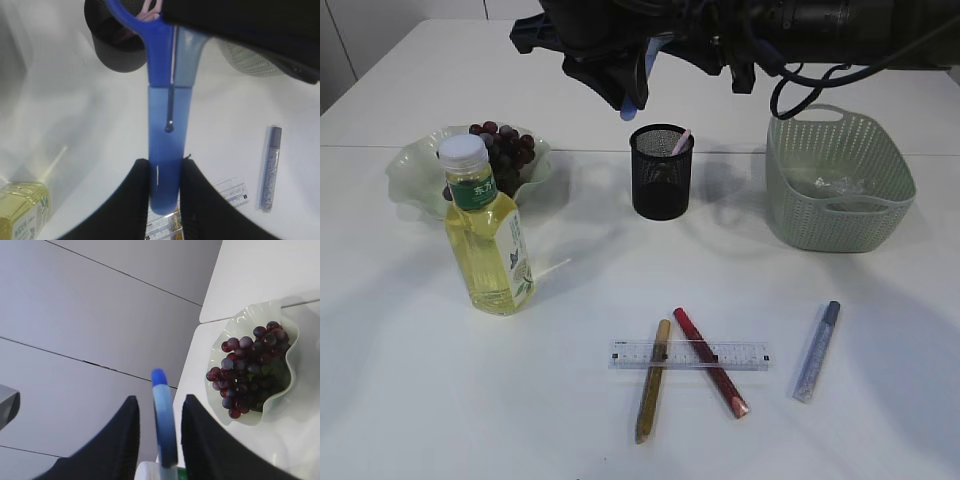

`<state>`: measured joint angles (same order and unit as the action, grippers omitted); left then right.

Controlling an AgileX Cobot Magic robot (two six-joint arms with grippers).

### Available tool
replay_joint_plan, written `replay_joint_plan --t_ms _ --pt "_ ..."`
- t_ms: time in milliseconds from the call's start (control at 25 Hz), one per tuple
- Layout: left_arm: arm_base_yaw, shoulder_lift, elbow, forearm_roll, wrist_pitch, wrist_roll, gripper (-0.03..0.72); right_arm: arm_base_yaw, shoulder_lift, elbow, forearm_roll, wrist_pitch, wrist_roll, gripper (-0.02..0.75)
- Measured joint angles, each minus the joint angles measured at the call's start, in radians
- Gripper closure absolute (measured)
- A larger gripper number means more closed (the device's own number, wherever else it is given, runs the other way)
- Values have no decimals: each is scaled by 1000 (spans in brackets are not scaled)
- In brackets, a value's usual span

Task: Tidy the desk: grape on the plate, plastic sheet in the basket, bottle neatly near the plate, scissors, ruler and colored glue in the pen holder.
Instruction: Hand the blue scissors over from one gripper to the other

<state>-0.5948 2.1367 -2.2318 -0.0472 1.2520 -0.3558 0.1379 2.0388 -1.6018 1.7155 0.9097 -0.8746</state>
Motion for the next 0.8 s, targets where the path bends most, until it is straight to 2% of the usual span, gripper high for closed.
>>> replay_joint_plan --t_ms 200,400,480,800 --pt "0 0 0 0 0 0 556 0 0 0 -16 0 9 501" --pt "0 0 0 0 0 0 556 0 2 0 -23 -2 11 644" --pt "0 -1 0 0 2 0 556 0 6 0 -25 -7 10 679" --pt "0 -1 0 12 5 0 542 0 8 0 -23 -7 10 687"
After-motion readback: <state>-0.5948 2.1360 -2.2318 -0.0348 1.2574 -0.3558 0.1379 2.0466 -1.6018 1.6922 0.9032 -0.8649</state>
